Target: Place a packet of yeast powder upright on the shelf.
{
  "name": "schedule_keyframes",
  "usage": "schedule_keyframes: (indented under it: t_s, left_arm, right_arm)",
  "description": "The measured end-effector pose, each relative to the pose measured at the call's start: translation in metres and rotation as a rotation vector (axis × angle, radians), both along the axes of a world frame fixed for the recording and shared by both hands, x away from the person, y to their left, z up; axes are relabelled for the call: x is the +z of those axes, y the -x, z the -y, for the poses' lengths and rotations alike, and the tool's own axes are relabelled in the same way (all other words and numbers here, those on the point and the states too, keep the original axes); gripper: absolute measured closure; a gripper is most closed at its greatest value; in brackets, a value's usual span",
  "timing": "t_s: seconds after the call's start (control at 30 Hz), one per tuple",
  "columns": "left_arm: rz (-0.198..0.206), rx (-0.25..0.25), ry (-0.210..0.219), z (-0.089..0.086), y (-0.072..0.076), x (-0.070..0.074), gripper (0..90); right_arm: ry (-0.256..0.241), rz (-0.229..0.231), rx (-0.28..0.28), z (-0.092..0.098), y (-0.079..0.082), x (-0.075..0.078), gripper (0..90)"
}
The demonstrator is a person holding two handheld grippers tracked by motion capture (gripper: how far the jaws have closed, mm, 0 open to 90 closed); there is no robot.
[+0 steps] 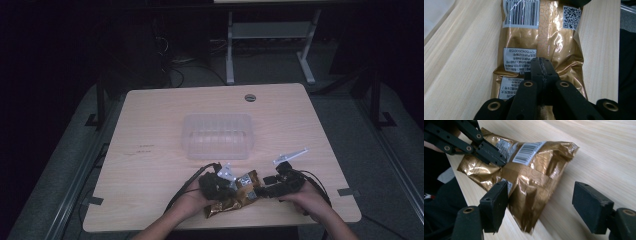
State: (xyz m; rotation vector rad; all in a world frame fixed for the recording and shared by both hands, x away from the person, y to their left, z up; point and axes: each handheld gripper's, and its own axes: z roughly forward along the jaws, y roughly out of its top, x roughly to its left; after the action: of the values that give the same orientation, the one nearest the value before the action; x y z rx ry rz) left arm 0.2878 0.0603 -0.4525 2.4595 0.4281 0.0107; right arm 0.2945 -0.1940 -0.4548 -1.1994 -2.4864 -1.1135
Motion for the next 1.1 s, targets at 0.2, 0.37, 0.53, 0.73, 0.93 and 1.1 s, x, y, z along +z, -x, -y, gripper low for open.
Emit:
schedule_keyframes:
  t_s: [0.2,0.37,0.53,0.73,0.93,1.1]
  left_arm:
    - [-0.006,0.005,0.005,0.000,0.001,0.000,89.8]
    - [-0.007,0.006,0.008,0.000,0.000,-0.001,89.8]
    - [-0.008,0.009,0.010,-0.001,0.001,-0.001,89.8]
    - [-0.010,0.012,0.017,-0.001,0.001,-0.002,89.9]
    - [0.001,0.010,0.017,-0.001,0.002,-0.002,89.8]
    - [0.002,0.006,0.015,-0.001,0.002,-0.001,89.7]
  right_arm:
    - [-0.026,-0.026,0.023,-0.011,-0.006,-0.006,26.5]
    - [-0.086,-0.077,0.031,-0.014,-0.011,-0.013,34.2]
    - [-0.129,-0.148,0.022,-0.014,-0.014,-0.017,45.7]
    - [-0.121,-0.146,0.031,-0.016,-0.016,-0.018,51.6]
    - [-0.119,-0.128,0.031,-0.015,-0.014,-0.014,59.9]
    - [-0.128,-0.121,0.034,-0.014,-0.014,-0.012,66.1]
